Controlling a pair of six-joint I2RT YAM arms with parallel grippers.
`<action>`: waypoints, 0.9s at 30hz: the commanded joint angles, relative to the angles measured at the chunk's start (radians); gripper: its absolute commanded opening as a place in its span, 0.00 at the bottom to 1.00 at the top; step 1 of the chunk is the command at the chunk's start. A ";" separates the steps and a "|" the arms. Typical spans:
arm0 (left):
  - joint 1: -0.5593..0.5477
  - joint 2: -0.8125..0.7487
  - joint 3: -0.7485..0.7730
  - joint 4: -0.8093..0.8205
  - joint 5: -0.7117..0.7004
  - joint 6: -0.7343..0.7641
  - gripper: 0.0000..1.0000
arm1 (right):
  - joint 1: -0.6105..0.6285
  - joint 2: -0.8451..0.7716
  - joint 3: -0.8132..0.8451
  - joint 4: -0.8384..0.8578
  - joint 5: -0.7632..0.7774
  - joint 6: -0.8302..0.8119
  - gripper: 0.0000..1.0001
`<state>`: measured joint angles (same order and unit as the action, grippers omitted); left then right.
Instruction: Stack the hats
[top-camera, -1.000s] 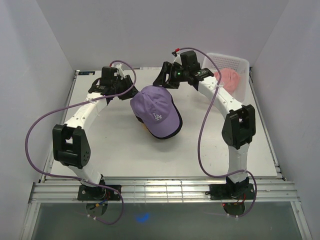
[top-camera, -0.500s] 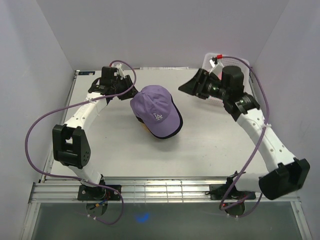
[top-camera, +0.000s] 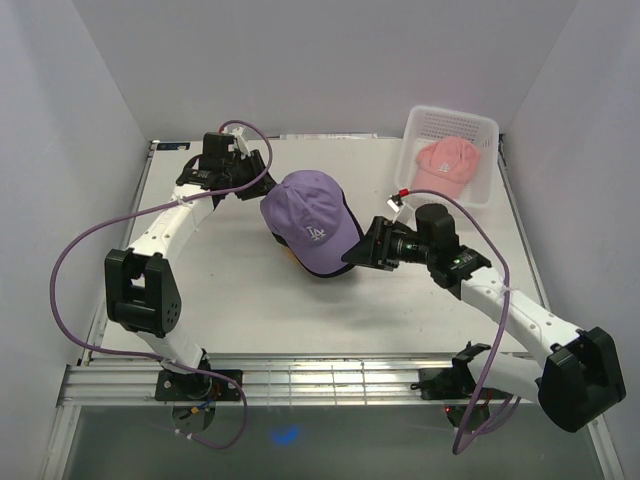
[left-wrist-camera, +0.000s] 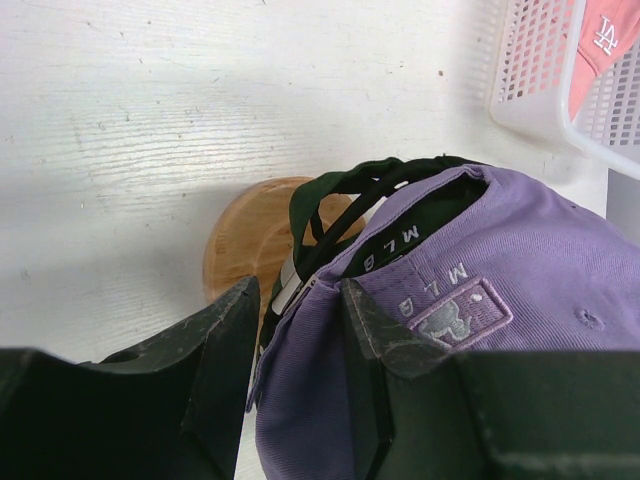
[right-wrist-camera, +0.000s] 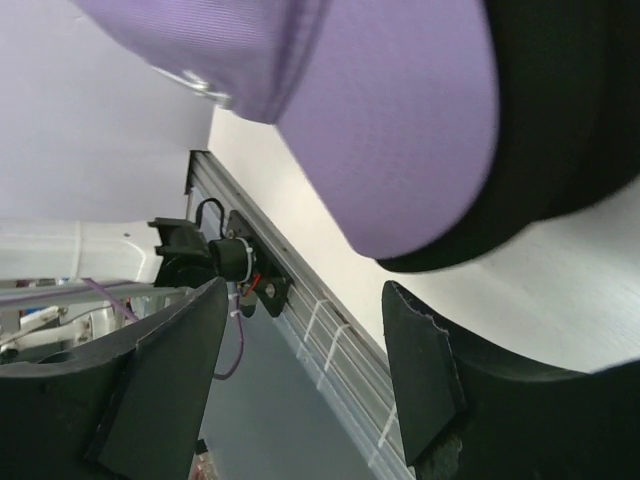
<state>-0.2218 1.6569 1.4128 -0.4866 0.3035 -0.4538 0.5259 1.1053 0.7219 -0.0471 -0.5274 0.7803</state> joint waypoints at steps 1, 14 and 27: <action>0.001 -0.020 0.018 -0.038 -0.015 0.009 0.48 | 0.025 0.014 0.060 0.206 -0.069 0.042 0.69; 0.002 -0.006 0.017 -0.037 -0.018 0.014 0.49 | 0.016 0.228 -0.012 0.374 -0.062 0.160 0.66; 0.002 0.010 0.008 -0.023 -0.017 0.010 0.49 | -0.003 0.223 0.053 0.178 0.047 0.099 0.66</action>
<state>-0.2218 1.6573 1.4139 -0.4862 0.3038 -0.4534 0.5365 1.3342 0.7238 0.1867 -0.5598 0.9207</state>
